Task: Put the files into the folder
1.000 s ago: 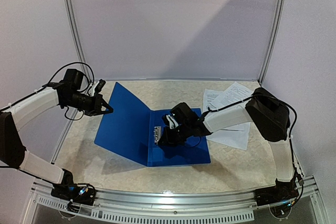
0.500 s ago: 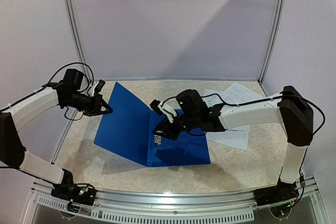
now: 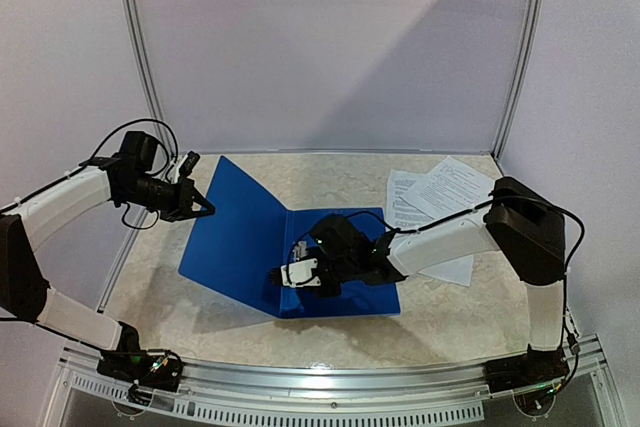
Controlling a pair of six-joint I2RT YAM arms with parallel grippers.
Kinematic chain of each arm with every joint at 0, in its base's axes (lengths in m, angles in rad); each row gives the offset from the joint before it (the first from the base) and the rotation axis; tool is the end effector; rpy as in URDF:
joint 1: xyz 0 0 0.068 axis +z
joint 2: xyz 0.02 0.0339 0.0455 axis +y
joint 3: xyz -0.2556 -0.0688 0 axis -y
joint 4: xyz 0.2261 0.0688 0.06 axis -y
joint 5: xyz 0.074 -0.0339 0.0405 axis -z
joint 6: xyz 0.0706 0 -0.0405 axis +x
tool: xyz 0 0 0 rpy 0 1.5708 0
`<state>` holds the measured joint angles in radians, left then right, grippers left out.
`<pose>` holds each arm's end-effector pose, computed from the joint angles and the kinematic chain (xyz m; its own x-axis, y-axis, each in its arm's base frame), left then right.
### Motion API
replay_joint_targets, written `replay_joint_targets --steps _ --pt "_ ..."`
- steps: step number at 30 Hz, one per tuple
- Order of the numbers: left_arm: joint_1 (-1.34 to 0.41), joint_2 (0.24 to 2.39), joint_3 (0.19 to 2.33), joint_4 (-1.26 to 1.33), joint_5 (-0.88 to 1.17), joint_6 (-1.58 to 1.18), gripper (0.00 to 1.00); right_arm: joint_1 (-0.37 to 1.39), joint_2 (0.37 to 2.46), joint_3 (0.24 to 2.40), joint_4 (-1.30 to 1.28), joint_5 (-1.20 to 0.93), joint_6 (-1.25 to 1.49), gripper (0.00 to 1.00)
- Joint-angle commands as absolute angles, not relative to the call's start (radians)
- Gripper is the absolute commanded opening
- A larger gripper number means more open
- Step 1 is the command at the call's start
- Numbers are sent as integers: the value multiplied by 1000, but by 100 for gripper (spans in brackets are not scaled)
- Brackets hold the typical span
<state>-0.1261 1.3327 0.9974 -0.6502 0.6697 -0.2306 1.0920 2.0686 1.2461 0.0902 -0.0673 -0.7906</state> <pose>0.2568 -0.0767 0.2363 -0.9053 -0.0659 -0.4196 0.2382 0.7392 -0.6300 0.2018 0.3992 0.1166 0.4291 -0.7126 -0.5550 -0.8580 -0.1297 -0.4969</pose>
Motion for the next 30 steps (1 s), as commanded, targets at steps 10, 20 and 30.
replay_joint_targets --steps 10,20,30 --pt "-112 1307 994 -653 685 -216 0 1083 2142 1295 133 69 -828 28" --pt "-109 1307 993 -652 686 -218 0 1075 2183 1335 84 69 -840 18" --pt "-108 1307 992 -649 685 -219 0 1066 2190 1336 64 85 -831 8"
